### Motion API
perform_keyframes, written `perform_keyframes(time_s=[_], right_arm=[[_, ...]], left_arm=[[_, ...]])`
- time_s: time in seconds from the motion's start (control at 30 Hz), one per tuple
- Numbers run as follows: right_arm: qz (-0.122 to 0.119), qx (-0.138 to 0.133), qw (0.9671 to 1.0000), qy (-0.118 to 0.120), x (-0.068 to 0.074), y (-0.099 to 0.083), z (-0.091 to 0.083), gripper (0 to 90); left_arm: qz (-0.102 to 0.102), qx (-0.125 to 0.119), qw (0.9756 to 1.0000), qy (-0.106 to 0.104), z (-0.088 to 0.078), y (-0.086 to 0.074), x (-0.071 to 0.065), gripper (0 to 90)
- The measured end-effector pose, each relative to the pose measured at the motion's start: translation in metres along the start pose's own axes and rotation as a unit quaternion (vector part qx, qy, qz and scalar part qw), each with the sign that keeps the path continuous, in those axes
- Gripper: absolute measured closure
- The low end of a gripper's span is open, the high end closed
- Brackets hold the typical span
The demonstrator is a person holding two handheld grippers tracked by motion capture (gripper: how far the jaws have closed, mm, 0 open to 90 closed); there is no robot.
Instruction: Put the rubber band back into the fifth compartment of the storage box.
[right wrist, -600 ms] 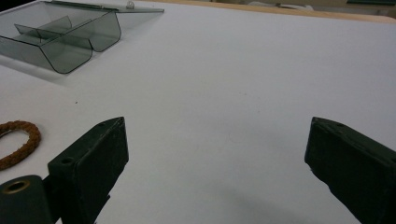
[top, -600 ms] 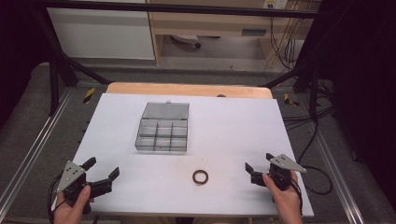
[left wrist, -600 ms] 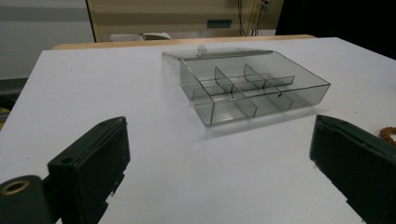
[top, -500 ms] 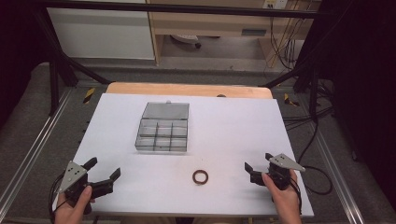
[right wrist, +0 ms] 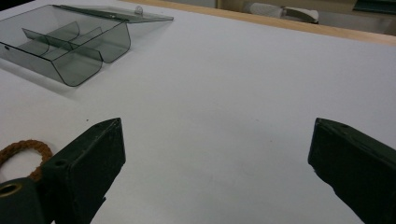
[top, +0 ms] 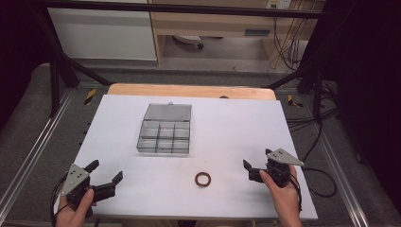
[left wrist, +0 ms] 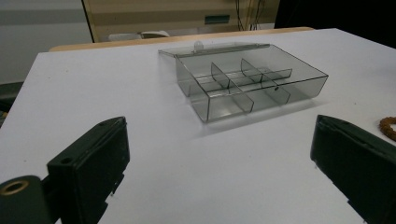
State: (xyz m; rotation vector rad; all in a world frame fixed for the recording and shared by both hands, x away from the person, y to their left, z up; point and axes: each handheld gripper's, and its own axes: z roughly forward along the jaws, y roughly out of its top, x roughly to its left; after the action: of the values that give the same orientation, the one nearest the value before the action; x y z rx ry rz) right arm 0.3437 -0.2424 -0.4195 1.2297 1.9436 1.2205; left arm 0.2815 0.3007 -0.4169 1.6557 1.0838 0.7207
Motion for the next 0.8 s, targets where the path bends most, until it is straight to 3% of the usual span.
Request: perform_keyframes(time_s=[0.13,0.37,0.67,0.8], right_arm=[[-0.007,0.010,0.9998,0.013,0.006,0.011,0.012,4.5],[-0.032,0.001,0.9990,0.031,0.020,0.033,0.019,3.9],[-0.028,-0.004,0.9988,0.039,0.033,0.038,0.026,5.6],[-0.035,0.003,0.9978,0.056,0.046,0.038,0.031,6.2]], left_arm=[[0.002,0.001,1.0000,-0.003,0.001,0.000,-0.001,4.4],[0.007,0.002,1.0000,-0.004,0.001,0.000,-0.003,4.4],[0.009,0.003,0.9999,-0.007,0.002,0.000,-0.004,4.4],[0.011,0.004,0.9999,-0.009,0.002,0.000,-0.004,4.3]])
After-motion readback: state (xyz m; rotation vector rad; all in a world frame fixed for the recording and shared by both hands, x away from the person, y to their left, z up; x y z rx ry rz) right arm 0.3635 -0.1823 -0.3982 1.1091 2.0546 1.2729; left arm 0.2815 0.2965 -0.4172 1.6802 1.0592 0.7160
